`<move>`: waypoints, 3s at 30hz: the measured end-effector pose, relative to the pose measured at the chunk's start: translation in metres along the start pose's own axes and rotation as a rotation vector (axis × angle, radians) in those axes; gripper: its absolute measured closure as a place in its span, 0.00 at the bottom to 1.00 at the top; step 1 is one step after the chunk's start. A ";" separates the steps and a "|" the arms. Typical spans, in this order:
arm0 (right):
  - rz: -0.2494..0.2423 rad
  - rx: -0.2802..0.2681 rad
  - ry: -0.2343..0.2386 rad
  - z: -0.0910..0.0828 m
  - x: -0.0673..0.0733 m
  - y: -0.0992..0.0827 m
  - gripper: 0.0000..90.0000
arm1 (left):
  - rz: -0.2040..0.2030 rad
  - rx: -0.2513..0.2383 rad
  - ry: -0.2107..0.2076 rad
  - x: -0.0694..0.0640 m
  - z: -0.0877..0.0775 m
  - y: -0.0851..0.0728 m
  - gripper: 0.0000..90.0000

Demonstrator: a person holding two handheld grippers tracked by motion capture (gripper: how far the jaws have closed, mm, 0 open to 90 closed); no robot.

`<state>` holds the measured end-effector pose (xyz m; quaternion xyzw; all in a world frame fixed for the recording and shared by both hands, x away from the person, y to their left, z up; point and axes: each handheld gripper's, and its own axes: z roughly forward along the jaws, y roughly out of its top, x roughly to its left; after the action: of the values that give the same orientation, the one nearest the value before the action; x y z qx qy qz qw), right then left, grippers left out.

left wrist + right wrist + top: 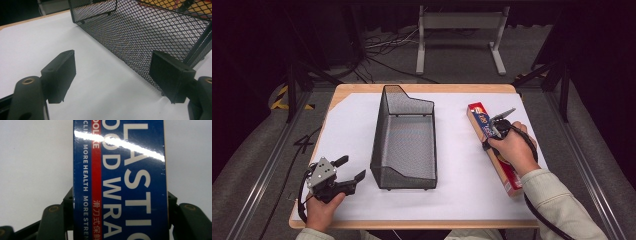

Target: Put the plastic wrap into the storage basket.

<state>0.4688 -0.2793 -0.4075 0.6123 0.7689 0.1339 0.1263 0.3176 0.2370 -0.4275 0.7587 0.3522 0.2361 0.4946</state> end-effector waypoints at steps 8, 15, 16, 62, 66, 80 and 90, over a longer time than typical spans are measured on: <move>0.033 -0.005 0.036 -0.005 0.001 0.001 0.44 | -0.002 -0.002 0.001 0.000 0.000 0.000 0.25; 0.040 -0.048 0.049 -0.024 0.002 0.001 0.44 | -0.001 0.001 0.002 0.000 0.000 0.000 0.25; 0.037 -0.047 0.053 -0.027 0.002 0.002 0.44 | -0.005 0.004 0.005 -0.001 0.000 0.000 0.25; -0.115 -0.134 0.215 -0.118 0.089 0.016 0.44 | -0.006 0.006 0.005 0.000 0.000 -0.001 0.25; -0.140 -0.134 0.230 -0.119 0.102 0.019 0.44 | -0.004 0.004 0.007 0.000 -0.001 -0.001 0.25; -0.193 -0.124 0.271 -0.121 0.144 0.032 0.44 | 0.000 0.004 -0.001 0.000 0.000 -0.001 0.25; -0.217 -0.116 0.270 -0.119 0.169 0.042 0.44 | 0.000 0.004 -0.003 0.000 0.000 -0.001 0.25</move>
<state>0.4276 -0.1111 -0.2866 0.4938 0.8315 0.2446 0.0708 0.3175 0.2369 -0.4284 0.7602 0.3518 0.2340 0.4935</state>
